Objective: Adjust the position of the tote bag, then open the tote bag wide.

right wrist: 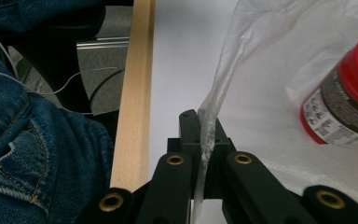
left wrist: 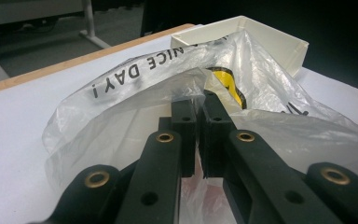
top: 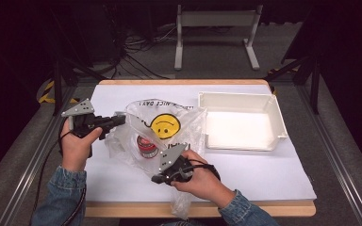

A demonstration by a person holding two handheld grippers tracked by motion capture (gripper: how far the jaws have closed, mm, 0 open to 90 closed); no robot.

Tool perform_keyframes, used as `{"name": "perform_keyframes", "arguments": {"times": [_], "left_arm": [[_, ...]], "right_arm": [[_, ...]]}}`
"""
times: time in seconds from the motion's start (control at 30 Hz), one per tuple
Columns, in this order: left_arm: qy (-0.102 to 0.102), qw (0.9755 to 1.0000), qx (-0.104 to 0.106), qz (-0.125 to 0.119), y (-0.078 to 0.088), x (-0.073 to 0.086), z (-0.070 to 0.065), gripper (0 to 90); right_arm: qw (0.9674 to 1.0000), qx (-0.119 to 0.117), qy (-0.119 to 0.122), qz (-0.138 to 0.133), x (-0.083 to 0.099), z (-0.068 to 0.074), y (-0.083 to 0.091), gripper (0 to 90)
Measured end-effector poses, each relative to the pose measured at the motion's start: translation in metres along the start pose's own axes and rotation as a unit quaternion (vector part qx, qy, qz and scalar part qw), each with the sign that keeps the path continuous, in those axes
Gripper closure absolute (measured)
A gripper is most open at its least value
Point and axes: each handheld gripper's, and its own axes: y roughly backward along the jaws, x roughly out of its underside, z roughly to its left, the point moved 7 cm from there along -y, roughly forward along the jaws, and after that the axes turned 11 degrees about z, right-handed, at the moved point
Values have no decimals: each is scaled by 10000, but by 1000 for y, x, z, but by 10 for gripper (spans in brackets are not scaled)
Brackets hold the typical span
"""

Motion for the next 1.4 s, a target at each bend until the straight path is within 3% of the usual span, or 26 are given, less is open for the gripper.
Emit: {"name": "perform_keyframes", "arguments": {"times": [0.13,0.2,0.3,0.47,0.6,0.67,0.83,0.97,1.1,1.4], "left_arm": [[-28,10000,-4,-74,7,-1,-3,891],[-8,9999,10,-147,11,-1,-4,896],[20,9997,22,-262,18,-2,-4,898],[49,9994,23,-343,24,-3,-5,899],[29,9990,11,-437,31,-5,-7,899],[-5,9988,-1,-480,34,-6,-8,898],[4,9986,47,-526,37,-7,-9,898],[-15,9984,53,-562,36,-9,-9,898],[26,9983,38,-581,32,-11,-4,898],[275,9966,-26,-779,25,-14,19,898]], "right_arm": [[9988,63,-315,-377,-4,-9,11,628],[9964,218,-479,-670,-8,-14,19,484],[9924,393,-621,-985,-16,-24,36,470],[9904,654,-838,-878,-16,-39,47,529],[9824,1401,-1015,-705,-15,-59,62,523],[9790,1541,-1098,-763,-17,-66,69,501],[9698,1995,-1280,-568,-12,-83,77,411],[9667,2197,-1228,-466,-10,-92,76,236],[9639,2367,-1092,-540,-10,-101,76,161],[9590,2540,-966,-800,-15,-127,82,138]]}}
